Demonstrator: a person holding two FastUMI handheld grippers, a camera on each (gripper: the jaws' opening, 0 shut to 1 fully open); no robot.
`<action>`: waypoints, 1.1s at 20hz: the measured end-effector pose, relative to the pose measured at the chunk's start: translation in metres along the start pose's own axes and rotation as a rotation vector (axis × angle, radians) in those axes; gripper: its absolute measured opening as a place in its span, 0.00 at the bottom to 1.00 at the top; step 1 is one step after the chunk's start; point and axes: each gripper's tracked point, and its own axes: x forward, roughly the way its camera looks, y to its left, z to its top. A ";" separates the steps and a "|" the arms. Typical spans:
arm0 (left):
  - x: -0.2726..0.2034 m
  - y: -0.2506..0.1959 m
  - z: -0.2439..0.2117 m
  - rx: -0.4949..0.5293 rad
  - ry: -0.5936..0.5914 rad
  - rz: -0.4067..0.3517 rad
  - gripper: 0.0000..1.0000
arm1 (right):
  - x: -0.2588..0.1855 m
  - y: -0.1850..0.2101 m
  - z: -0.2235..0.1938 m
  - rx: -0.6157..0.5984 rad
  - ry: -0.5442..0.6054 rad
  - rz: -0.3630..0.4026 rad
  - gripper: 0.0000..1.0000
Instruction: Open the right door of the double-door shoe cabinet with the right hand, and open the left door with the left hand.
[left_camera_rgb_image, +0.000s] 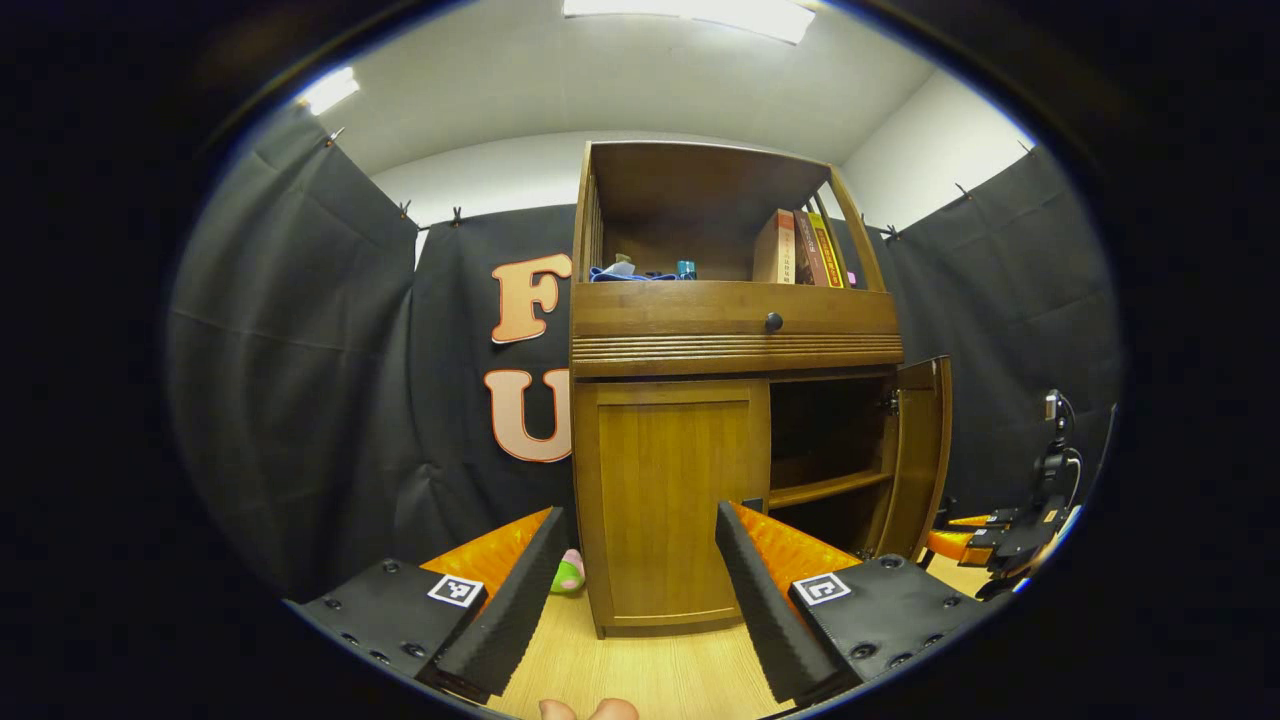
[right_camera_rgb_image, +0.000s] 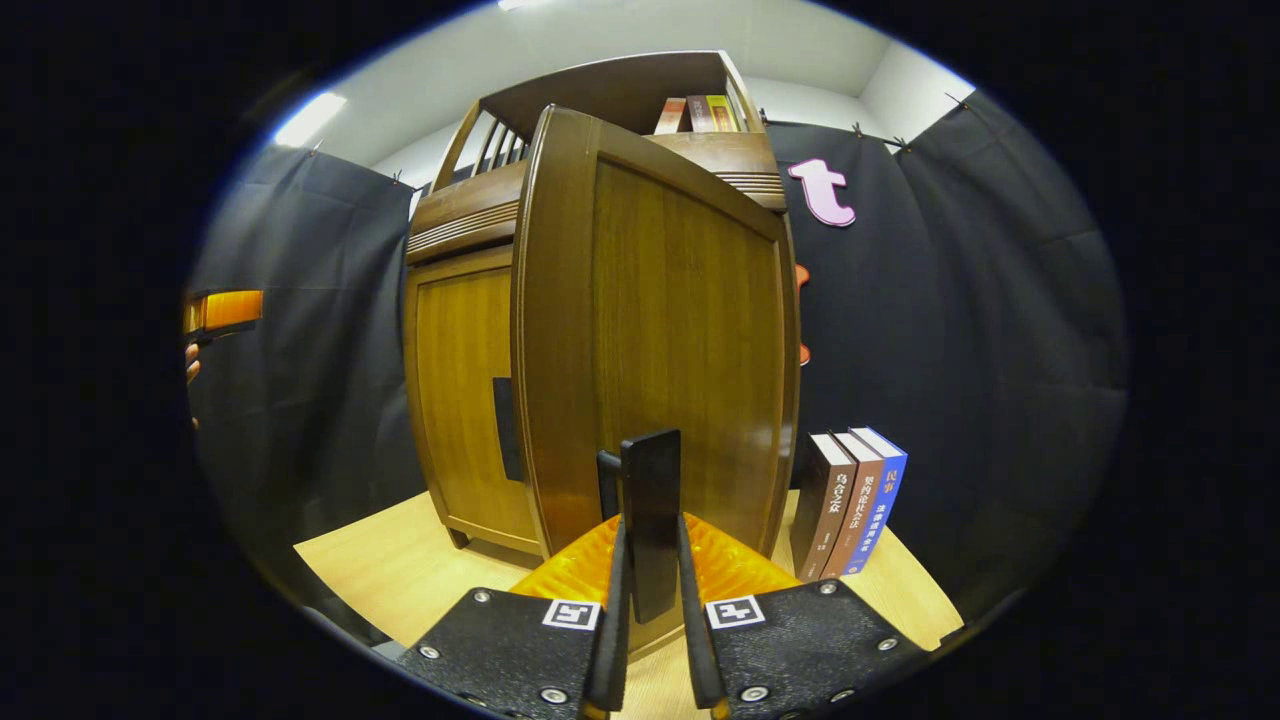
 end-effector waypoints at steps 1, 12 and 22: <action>0.001 0.000 -0.001 -0.001 0.002 0.000 0.96 | -0.003 -0.004 0.001 0.000 0.000 -0.007 0.23; 0.009 -0.010 -0.006 0.012 0.004 -0.002 0.96 | -0.033 -0.057 0.002 -0.043 -0.011 -0.129 0.13; 0.019 -0.031 -0.015 0.025 0.027 -0.034 0.95 | -0.048 -0.091 -0.001 -0.039 -0.008 -0.172 0.09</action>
